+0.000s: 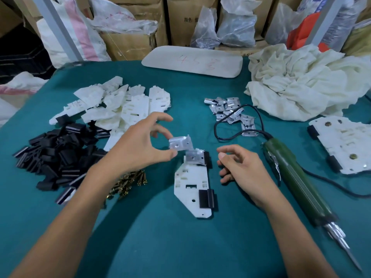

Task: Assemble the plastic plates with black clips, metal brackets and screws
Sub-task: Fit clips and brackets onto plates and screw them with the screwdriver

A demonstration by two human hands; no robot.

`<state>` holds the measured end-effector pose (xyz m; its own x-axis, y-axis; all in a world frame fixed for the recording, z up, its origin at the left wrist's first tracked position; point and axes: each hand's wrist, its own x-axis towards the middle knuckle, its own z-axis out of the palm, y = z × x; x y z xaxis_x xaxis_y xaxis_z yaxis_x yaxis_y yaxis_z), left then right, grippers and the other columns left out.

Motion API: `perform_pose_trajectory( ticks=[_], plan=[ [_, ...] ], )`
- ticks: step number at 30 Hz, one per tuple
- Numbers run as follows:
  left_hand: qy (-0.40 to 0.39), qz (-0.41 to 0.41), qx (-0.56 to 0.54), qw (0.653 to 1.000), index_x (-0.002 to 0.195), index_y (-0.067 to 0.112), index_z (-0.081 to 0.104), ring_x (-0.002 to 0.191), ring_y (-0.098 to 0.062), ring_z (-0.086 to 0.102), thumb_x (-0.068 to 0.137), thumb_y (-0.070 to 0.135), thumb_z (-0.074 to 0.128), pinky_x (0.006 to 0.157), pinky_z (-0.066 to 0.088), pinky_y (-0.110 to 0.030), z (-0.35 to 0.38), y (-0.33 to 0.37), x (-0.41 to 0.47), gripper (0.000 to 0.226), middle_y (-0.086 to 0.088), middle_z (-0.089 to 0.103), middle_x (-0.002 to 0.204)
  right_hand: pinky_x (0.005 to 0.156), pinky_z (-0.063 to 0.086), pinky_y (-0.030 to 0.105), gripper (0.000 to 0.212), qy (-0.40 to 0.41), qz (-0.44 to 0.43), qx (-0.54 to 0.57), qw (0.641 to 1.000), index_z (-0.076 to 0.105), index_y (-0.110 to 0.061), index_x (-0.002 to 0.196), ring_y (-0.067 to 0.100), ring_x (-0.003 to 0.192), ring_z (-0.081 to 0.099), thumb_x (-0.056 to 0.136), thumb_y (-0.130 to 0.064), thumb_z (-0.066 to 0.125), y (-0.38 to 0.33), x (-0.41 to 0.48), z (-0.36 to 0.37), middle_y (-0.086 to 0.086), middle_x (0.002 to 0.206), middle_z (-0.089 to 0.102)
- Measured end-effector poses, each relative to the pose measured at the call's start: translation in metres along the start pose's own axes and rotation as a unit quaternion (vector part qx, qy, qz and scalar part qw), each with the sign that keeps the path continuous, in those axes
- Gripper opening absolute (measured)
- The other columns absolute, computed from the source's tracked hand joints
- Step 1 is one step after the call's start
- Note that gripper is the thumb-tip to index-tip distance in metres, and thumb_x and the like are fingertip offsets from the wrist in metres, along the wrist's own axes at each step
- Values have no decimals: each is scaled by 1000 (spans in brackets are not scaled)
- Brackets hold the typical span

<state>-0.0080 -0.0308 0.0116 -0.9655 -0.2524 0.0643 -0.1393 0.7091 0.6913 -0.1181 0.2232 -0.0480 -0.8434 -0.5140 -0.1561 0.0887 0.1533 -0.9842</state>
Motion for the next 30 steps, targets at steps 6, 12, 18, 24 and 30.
perform_pose_trajectory(
  ticks=[6, 12, 18, 24, 30],
  plan=[
    [-86, 50, 45, 994, 128, 56, 36, 110, 4, 47, 67, 55, 76, 86, 36, -18, 22, 19, -68, 73, 34, 62, 110, 55, 57, 32, 23, -38, 71, -26, 996, 77, -19, 90, 22, 58, 62, 102, -13, 58, 7, -52, 0, 6, 72, 68],
    [-86, 68, 65, 992, 131, 53, 32, 107, 6, 44, 70, 59, 70, 90, 40, -24, 44, 23, -70, 73, 34, 58, 110, 63, 58, 26, 17, -77, 101, 4, 992, 74, -12, 103, 18, 65, 67, 100, -5, 59, -2, -68, 12, 3, 72, 69],
    [-71, 65, 25, 995, 130, 56, 35, 108, 4, 49, 72, 54, 77, 88, 38, -20, 54, 23, -72, 71, 33, 60, 109, 68, 60, 24, 8, -73, 102, 65, 990, 74, -9, 100, 18, 69, 70, 93, -6, 72, -4, -72, 11, 5, 76, 72],
    [-38, 34, -60, 997, 125, 55, 45, 118, 0, 48, 69, 58, 82, 90, 38, -25, 61, 11, -74, 68, 32, 64, 114, 59, 53, 26, 16, -85, 81, 46, 992, 62, -8, 102, 22, 60, 61, 91, -4, 73, -10, -61, 17, 11, 72, 70],
    [55, -25, -171, 983, 118, 57, 59, 133, 0, 34, 65, 67, 78, 104, 36, -21, 65, 3, -57, 57, 21, 41, 136, 64, 58, 24, 23, -82, 24, 137, 987, 73, -20, 98, 20, 73, 70, 87, 1, 74, -34, -28, 27, 15, 89, 72]
  ],
)
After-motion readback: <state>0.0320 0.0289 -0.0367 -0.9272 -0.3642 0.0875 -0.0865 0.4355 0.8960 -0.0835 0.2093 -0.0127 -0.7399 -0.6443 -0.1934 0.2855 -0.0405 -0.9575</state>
